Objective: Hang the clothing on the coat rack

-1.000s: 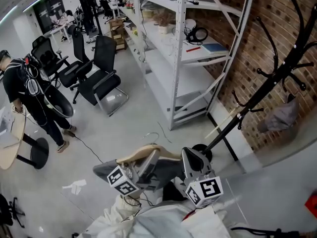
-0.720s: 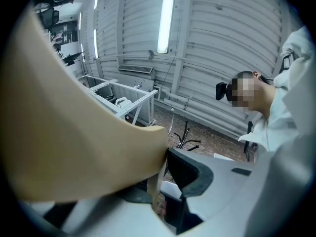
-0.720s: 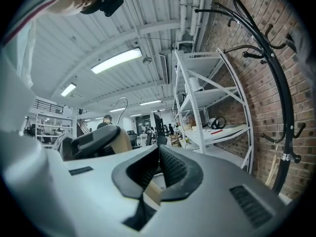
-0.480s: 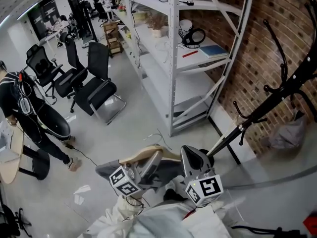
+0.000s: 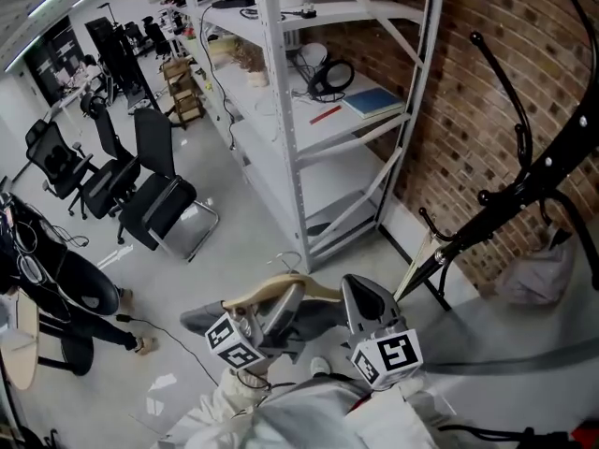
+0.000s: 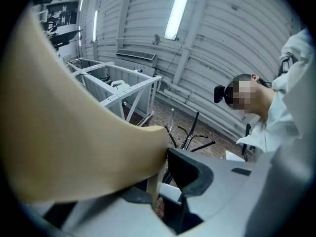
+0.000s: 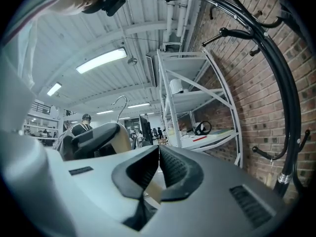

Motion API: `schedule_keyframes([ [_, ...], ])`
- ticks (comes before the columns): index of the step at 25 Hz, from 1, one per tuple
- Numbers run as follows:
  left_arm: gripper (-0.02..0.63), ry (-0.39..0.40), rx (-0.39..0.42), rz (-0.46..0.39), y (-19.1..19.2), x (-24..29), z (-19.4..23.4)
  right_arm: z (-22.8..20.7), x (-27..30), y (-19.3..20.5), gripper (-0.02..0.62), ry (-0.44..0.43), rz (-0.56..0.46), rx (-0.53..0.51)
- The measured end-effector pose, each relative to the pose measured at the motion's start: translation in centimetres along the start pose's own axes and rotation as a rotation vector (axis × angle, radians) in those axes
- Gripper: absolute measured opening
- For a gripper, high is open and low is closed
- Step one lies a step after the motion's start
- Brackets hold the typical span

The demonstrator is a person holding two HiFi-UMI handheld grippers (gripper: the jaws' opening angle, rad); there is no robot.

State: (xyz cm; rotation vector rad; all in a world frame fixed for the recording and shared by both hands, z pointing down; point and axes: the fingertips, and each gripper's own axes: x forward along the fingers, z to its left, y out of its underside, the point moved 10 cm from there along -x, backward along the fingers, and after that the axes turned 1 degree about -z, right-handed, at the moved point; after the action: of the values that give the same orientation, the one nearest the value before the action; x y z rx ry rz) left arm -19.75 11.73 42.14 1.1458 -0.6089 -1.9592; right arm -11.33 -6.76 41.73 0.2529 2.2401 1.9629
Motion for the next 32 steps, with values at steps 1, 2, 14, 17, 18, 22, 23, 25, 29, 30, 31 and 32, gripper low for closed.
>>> schedule_keyframes([
  [1,0.103,0.011,-0.005,0.004,0.1,0.6,0.4,-0.5,0.3,-0.1,0.025,0.009,-0.005,0.0],
  [2,0.103,0.022,-0.011,0.009,0.1,1.2,0.8,-1.0,0.5,-0.2,0.025,0.019,-0.009,0.001],
  [14,0.103,0.183,-0.146,0.113,1.3,6.2,6.0,-3.2,1.8,-0.1,0.025,0.239,-0.004,-0.009],
  [17,0.103,0.249,-0.199,0.153,1.0,7.3,7.8,-2.8,2.6,-0.2,0.025,0.332,-0.014,-0.014],
  [18,0.103,0.27,-0.217,0.165,0.8,7.6,8.4,-2.5,2.9,-0.2,0.025,0.362,-0.016,-0.013],
  [22,0.103,0.344,-0.279,0.208,0.3,8.3,10.2,-1.3,3.9,0.0,0.025,0.463,-0.017,-0.015],
  [23,0.103,0.359,-0.292,0.219,0.2,8.4,10.6,-0.9,4.1,0.1,0.025,0.486,-0.019,-0.016],
  [25,0.103,0.392,-0.317,0.247,0.3,8.7,11.1,-0.2,4.3,0.1,0.025,0.535,-0.022,-0.018],
  [29,0.103,0.468,-0.358,0.3,0.6,9.4,11.3,0.8,3.9,0.1,0.025,0.637,-0.029,-0.022],
  [30,0.103,0.487,-0.367,0.311,0.7,9.6,11.3,1.0,3.8,0.1,0.025,0.661,-0.032,-0.024],
  [31,0.103,0.505,-0.376,0.323,0.9,9.7,11.3,1.3,3.6,0.1,0.025,0.685,-0.035,-0.025],
  [32,0.103,0.523,-0.386,0.336,1.0,9.9,11.2,1.6,3.4,0.2,0.025,0.71,-0.038,-0.026],
])
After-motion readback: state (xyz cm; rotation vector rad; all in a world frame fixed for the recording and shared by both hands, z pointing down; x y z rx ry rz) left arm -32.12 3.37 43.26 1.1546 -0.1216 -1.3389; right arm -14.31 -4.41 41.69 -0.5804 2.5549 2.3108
